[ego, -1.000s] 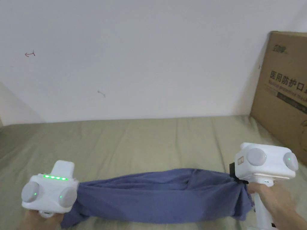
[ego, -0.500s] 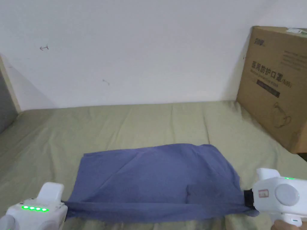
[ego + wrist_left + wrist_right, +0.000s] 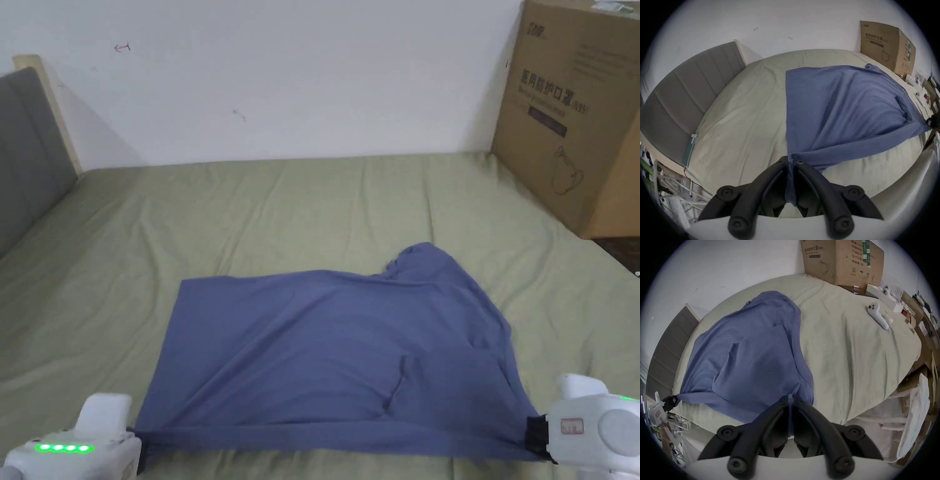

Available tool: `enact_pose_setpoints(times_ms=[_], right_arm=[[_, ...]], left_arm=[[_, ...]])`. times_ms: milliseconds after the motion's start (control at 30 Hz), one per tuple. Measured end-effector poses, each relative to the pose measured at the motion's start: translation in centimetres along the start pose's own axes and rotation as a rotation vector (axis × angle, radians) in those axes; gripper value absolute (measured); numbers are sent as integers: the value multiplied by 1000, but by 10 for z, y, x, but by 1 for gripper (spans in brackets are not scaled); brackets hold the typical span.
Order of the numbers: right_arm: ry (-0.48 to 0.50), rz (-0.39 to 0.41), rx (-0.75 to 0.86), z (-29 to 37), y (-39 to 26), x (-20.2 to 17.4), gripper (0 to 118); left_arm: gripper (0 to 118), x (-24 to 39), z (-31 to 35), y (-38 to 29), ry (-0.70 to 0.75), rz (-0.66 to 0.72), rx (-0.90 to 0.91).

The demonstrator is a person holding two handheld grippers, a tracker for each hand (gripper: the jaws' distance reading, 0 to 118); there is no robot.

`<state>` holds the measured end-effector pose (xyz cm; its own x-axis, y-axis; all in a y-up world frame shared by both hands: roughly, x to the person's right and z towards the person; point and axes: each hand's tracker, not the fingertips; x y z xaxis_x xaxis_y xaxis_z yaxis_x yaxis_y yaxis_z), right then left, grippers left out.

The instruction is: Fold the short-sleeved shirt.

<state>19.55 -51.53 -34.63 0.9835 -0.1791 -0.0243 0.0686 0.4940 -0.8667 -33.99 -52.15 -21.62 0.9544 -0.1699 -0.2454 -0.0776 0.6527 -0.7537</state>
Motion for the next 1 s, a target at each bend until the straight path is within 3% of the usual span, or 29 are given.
enact_pose_setpoints(times_ms=[67,100,133,167,200,233,333,400,433,467,500,533,567,633,767,800,833,867,900,1000], right_arm=[[-8,4,17,0,0,-2,3],[-13,11,21,-1,0,-2,3],[-13,17,26,-3,1,-1,7],[-16,22,28,-3,2,-2,20],[-27,26,32,-3,2,-3,44],[-50,26,42,-1,2,-4,78],[-18,29,72,12,1,-2,78],[1,49,79,21,2,-4,65],[9,72,92,25,1,-6,38],[7,109,104,28,1,-9,5],[-8,136,112,31,-1,-13,5],[-17,166,111,31,-2,-15,0],[-10,160,117,32,-5,-16,0],[62,143,81,31,-7,-15,0],[42,134,79,26,-11,-14,0],[44,135,76,25,-11,-13,0],[47,134,70,25,-11,-13,0],[51,130,63,24,-11,-12,0],[53,128,61,23,-11,-12,0],[40,131,56,20,-12,-11,0]], left_arm=[[11,0,-2,2,3,6,23],[25,0,-2,3,10,7,29],[55,-2,-1,4,3,10,33],[77,-2,-1,6,-1,14,29],[93,-3,-1,6,-9,24,20],[101,-6,1,6,-22,34,10],[100,-8,15,4,-54,61,28],[90,-10,24,3,-78,78,35],[62,-11,31,2,-102,88,43],[40,-3,48,1,-115,97,62],[29,-3,54,-1,-125,101,68],[29,-1,60,-5,-114,100,68],[0,1,64,-9,-112,100,66],[0,0,72,-17,-144,111,64],[1,-7,66,-27,-123,125,58],[13,-10,64,-27,-118,131,52],[55,-13,61,-25,-126,148,37],[84,-15,56,-24,-138,170,15],[93,-18,52,-23,-145,192,4],[92,-28,27,-17,-114,236,-27]])
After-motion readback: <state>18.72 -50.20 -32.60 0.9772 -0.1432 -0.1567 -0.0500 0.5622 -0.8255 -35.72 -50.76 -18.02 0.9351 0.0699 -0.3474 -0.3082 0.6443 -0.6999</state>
